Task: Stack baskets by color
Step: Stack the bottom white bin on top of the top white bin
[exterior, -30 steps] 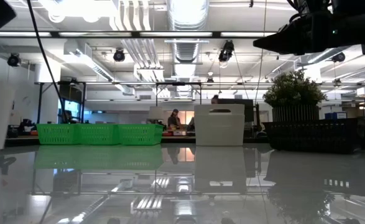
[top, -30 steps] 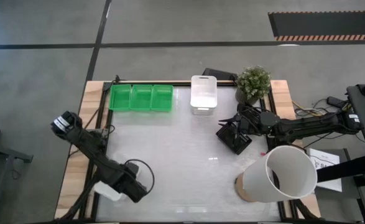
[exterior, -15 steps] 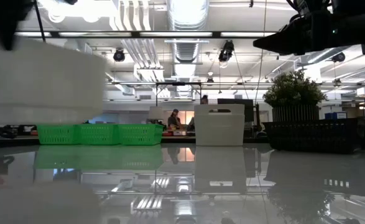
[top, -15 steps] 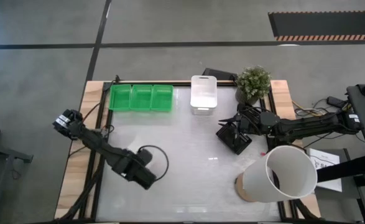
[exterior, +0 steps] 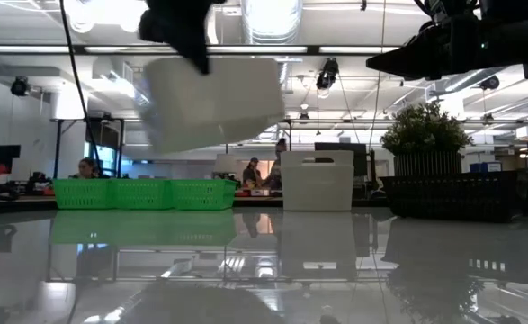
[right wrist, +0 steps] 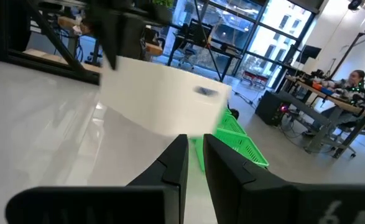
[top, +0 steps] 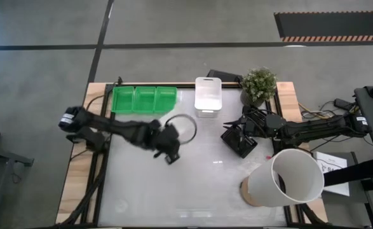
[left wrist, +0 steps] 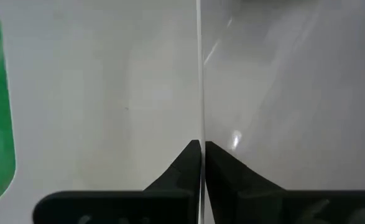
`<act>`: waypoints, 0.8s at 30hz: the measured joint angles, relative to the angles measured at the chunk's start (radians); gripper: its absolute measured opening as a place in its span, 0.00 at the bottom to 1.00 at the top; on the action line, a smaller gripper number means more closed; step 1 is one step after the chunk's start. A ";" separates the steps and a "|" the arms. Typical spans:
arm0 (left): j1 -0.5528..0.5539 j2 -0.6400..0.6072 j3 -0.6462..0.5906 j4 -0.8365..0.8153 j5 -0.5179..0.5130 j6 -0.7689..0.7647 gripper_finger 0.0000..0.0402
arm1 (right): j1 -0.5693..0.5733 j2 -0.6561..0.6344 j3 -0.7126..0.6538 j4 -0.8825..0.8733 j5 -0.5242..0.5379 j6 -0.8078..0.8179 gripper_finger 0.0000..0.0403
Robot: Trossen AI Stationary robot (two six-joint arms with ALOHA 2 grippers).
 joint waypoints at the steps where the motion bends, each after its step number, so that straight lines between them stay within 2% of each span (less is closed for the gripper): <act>1: 0.030 0.000 0.000 0.045 0.000 0.047 0.00 | 0.000 0.000 0.000 0.000 0.000 0.000 0.11; 6: 0.168 0.000 0.000 0.244 0.003 0.273 0.00 | 0.000 0.000 0.000 0.000 0.000 0.000 0.11; 12: 0.297 0.000 0.000 0.466 0.004 0.457 0.00 | 0.000 0.000 0.000 0.000 0.000 0.007 0.11; 18: 0.375 0.011 -0.031 0.641 0.052 0.522 0.00 | 0.000 0.000 0.000 0.002 0.000 0.007 0.11; 24: 0.407 0.084 -0.059 0.789 0.111 0.524 0.00 | 0.000 0.000 0.000 0.004 0.000 0.007 0.11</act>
